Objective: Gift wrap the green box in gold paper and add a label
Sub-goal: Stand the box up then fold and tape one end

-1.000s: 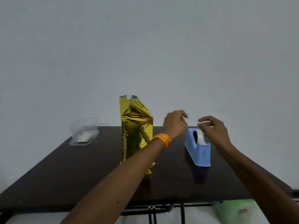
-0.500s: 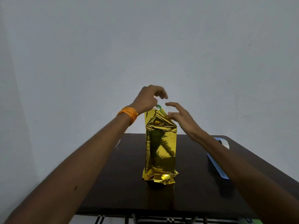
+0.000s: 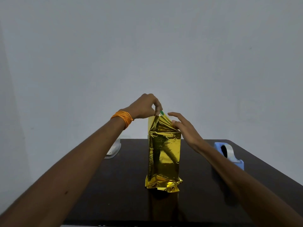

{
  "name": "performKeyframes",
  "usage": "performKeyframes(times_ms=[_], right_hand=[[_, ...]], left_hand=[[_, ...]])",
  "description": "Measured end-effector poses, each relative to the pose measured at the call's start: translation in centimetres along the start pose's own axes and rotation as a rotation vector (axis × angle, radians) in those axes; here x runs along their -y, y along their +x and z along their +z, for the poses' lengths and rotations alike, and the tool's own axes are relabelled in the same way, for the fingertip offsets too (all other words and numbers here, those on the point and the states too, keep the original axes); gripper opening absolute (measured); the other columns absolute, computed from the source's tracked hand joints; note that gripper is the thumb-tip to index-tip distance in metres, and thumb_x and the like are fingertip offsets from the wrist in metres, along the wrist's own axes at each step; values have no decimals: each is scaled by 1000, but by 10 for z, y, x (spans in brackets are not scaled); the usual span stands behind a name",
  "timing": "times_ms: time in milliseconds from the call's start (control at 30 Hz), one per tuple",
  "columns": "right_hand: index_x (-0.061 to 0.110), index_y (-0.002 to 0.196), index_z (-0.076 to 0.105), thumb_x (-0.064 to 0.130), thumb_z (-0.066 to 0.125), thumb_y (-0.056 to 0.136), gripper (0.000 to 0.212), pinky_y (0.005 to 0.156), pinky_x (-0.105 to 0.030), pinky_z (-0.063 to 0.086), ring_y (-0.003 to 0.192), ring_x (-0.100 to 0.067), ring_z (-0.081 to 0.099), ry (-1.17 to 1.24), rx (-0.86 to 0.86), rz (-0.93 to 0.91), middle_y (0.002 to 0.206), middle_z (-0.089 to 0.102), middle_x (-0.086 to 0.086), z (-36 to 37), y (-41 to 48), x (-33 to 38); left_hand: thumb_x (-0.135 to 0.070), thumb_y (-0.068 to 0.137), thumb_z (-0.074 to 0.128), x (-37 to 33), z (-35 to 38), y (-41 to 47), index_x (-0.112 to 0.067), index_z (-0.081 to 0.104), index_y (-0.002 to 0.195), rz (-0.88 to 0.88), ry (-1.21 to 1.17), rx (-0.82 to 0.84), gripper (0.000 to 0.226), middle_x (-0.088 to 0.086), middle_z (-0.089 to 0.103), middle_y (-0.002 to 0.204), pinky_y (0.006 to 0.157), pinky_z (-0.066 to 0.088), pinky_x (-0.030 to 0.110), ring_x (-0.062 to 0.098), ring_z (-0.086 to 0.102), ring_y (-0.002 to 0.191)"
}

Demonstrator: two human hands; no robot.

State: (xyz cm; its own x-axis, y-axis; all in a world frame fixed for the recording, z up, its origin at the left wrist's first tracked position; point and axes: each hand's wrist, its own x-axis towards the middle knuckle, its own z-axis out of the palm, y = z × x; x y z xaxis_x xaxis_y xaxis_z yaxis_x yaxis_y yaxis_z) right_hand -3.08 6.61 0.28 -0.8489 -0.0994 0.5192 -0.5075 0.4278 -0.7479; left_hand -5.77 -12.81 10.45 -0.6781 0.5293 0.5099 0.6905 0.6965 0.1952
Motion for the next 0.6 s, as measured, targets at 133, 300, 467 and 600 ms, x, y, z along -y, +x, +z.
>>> performKeyframes(times_ms=[133, 300, 467, 600], right_hand=[[52, 129, 49, 47, 36, 97, 35, 107, -55, 41, 122, -21, 57, 15, -13, -8, 140, 54, 2, 4, -1, -2], [48, 134, 48, 40, 37, 103, 34, 110, -53, 38, 125, -17, 53, 26, -8, -30, 143, 50, 7, 3, -1, -1], [48, 134, 48, 37, 37, 106, 32, 108, -53, 41, 121, -18, 57, 40, -15, -19, 138, 55, 3, 0, 0, -4], [51, 133, 48, 43, 37, 103, 33, 108, -51, 42, 121, -18, 58, 47, -12, -16, 138, 56, 3, 0, 0, -4]], left_hand=[[6, 80, 60, 6, -5, -19, -15, 69, 71, -29, -373, -348, 24, -3, 73, 103, 88, 48, 26, 7, 62, 105], [-2, 84, 67, 48, 49, -54, -12, 65, 93, -297, -663, -608, 14, -4, 69, 98, 87, 56, 34, 11, 65, 97], [-20, 93, 66, 51, 96, -66, -18, 69, 98, -398, -861, -414, 7, -2, 66, 109, 86, 58, 39, 16, 61, 109], [-28, 96, 60, 35, 98, -58, -19, 70, 101, -402, -926, -353, 15, -3, 64, 117, 72, 49, 21, 13, 58, 111]])
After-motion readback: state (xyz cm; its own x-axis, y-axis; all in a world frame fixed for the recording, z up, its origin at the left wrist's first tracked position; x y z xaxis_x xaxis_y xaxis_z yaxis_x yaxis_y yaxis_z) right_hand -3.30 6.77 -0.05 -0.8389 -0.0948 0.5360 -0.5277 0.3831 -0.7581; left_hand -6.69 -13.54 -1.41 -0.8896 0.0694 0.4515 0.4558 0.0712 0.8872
